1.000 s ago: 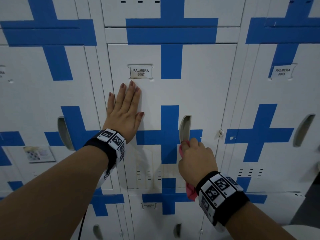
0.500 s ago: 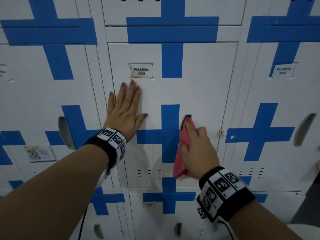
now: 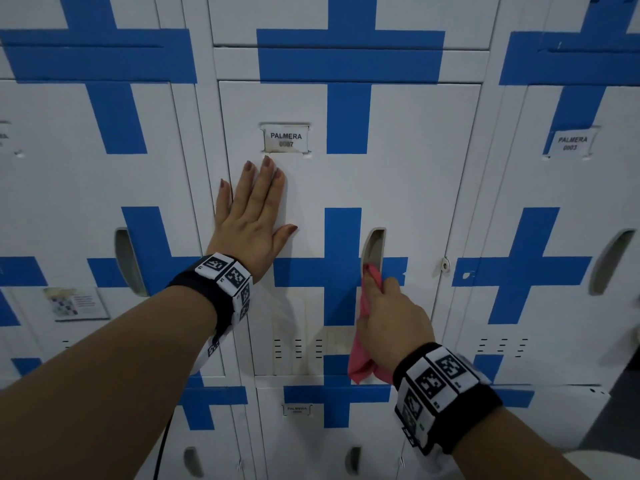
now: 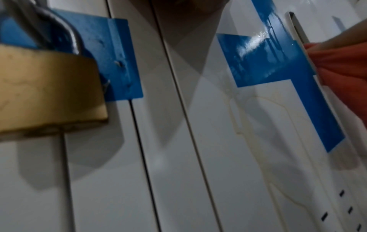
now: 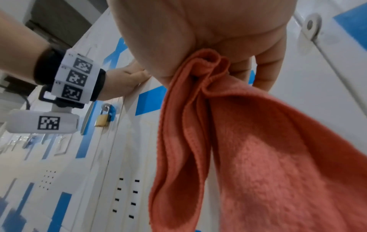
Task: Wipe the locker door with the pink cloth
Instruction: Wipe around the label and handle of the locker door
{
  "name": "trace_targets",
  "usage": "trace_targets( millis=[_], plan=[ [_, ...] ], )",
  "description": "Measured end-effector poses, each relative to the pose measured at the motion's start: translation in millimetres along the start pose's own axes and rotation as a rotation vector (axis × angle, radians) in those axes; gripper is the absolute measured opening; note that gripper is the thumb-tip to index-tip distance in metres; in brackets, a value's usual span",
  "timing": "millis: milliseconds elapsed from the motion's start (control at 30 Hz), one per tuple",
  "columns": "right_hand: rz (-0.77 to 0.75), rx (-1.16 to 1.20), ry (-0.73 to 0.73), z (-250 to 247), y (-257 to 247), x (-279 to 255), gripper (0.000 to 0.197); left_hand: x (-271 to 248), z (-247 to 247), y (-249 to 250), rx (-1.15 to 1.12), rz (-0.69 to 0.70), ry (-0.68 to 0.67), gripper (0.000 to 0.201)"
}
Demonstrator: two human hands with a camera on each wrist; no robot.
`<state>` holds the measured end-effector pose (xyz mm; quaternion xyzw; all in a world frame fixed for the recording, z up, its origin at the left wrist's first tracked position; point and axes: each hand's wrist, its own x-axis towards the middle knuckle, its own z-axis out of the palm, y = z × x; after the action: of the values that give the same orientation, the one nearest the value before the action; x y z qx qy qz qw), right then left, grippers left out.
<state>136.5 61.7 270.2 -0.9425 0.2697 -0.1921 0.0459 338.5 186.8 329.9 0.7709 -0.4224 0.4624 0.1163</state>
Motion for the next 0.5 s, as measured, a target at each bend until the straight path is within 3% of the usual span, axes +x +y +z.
trace_targets(
  millis=[267, 500],
  plan=[
    [-0.016, -0.191, -0.055, -5, -7, 3, 0.056, -1, -1, -1, -0.01, -0.009, -0.014, 0.071],
    [-0.035, -0.244, -0.096, -23, -11, 15, 0.021, 0, -1, 0, -0.003, -0.003, -0.009, 0.07]
  ],
)
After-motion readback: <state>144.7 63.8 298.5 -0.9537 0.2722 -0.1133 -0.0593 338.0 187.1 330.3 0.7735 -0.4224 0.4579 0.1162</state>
